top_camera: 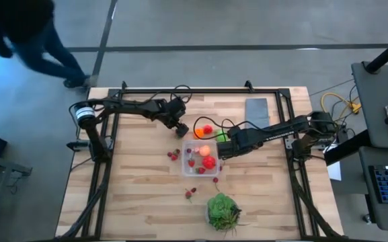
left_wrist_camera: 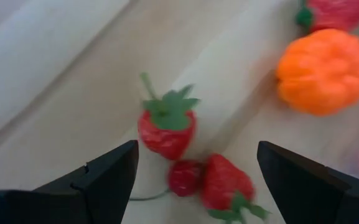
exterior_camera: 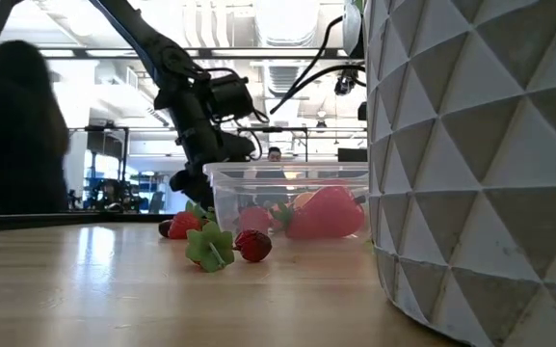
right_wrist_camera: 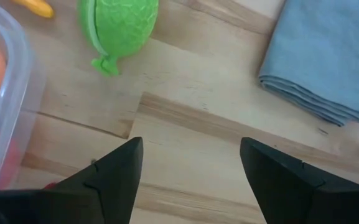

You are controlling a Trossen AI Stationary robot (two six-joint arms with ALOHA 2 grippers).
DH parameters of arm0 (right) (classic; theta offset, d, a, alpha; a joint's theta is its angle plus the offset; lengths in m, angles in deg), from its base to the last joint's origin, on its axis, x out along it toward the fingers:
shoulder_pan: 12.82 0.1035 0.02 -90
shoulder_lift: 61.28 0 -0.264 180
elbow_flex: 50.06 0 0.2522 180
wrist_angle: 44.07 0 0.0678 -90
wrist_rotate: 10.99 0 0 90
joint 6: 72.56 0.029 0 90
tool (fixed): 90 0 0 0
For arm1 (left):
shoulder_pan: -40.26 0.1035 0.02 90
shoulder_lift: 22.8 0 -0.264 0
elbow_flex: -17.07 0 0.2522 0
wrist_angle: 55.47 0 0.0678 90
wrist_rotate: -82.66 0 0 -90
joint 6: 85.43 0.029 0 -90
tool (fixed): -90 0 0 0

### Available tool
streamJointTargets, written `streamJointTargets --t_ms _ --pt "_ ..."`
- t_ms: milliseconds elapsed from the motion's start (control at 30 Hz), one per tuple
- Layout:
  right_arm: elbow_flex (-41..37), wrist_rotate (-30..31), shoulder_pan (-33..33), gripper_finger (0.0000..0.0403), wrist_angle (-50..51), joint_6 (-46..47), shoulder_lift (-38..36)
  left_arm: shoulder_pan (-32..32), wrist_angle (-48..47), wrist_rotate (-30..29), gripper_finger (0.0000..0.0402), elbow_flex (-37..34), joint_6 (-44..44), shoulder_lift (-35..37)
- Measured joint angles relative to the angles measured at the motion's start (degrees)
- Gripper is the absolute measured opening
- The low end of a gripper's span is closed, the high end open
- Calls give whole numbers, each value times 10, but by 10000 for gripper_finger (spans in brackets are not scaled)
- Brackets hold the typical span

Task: Pick and placing Produce into tupperware
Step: Put the red strawberry into the transparent container

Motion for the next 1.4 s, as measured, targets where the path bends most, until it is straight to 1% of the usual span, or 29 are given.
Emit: streamJointTargets --t_ms 233,400,700,867,1333,1400 --pt "2 -2 0 267 -2 0 0 0 9 -27 313 0 0 -5" --pt "2 -2 0 262 -4 0 0 -1 15 -29 307 0 0 -5" --pt "2 0 0 264 -8 0 0 -1 21 -32 234 0 2 -7" --pt "2 1 0 258 -17 0 0 -1 43 -33 213 -6 5 -7" --pt "2 6 0 258 -19 4 0 -1 45 -33 209 -16 6 -7" --pt "2 9 0 256 -20 4 0 -1 44 -34 209 -20 25 -7"
